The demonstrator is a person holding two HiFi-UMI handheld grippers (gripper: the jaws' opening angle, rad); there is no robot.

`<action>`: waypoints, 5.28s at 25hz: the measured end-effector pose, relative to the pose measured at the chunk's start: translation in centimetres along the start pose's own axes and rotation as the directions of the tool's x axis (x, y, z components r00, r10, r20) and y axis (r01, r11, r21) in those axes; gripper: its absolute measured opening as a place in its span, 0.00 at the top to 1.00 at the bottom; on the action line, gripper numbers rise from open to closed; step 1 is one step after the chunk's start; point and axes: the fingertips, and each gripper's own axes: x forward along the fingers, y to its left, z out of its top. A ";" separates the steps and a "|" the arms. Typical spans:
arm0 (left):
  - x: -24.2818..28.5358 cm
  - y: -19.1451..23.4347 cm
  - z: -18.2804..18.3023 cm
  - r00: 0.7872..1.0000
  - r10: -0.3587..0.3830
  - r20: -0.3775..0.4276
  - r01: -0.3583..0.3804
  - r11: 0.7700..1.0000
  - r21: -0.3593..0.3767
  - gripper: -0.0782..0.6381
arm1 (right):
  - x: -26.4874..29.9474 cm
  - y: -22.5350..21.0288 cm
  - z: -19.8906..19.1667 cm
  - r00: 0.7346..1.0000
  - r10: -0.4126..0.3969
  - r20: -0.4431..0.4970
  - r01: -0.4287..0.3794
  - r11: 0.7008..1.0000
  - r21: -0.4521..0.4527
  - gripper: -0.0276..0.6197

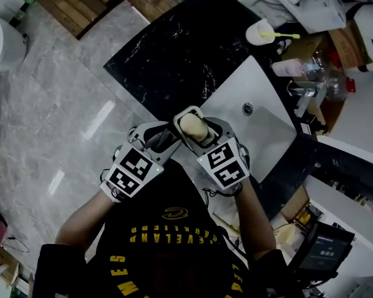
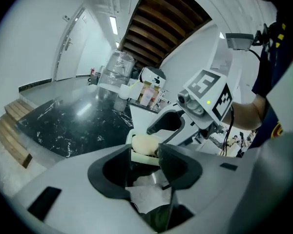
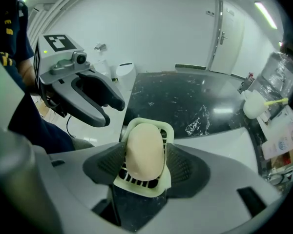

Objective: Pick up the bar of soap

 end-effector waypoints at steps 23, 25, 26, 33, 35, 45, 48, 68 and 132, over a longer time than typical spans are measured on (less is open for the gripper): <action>-1.9 1.5 0.3 0.998 0.022 0.056 -0.018 0.997 -0.077 0.65 | 1.1 -1.2 0.1 0.963 -0.228 -0.143 0.231 0.973 0.009 0.55; -1.8 1.2 0.5 0.998 0.015 0.061 -0.011 0.997 -0.072 0.65 | 1.2 -1.2 0.0 0.963 -0.227 -0.147 0.231 0.973 0.008 0.55; -1.7 1.1 0.7 0.998 0.011 0.065 -0.007 0.998 -0.069 0.65 | 1.2 -1.2 0.0 0.963 -0.227 -0.147 0.231 0.973 0.008 0.55; -1.9 0.3 1.8 0.996 -0.009 0.084 0.012 0.999 -0.044 0.65 | 1.1 -1.3 0.0 0.968 -0.222 -0.121 0.227 0.973 0.035 0.55; -2.1 0.1 1.9 0.996 -0.006 0.087 0.010 0.999 -0.042 0.65 | 0.9 -1.2 -0.1 0.971 -0.214 -0.101 0.221 0.973 0.060 0.55; -2.8 -0.5 1.3 0.997 -0.014 0.078 0.020 0.998 -0.066 0.65 | -0.1 -1.2 -0.1 0.990 -0.140 0.027 0.127 0.955 0.269 0.55; -2.8 -0.9 1.3 0.997 -0.025 0.073 0.029 0.998 -0.052 0.65 | -0.6 -1.3 0.4 0.989 -0.131 0.062 0.106 0.945 0.308 0.55; -4.0 -5.3 6.5 0.956 -0.182 0.231 0.169 0.983 0.078 0.61 | -11.3 -0.2 7.9 0.688 -0.063 0.723 -0.423 0.775 0.470 0.55; -7.5 -10.1 13.1 0.928 -0.259 0.267 0.053 0.802 0.595 0.66 | -19.0 1.7 10.5 0.380 0.057 0.923 -0.602 0.773 0.200 0.55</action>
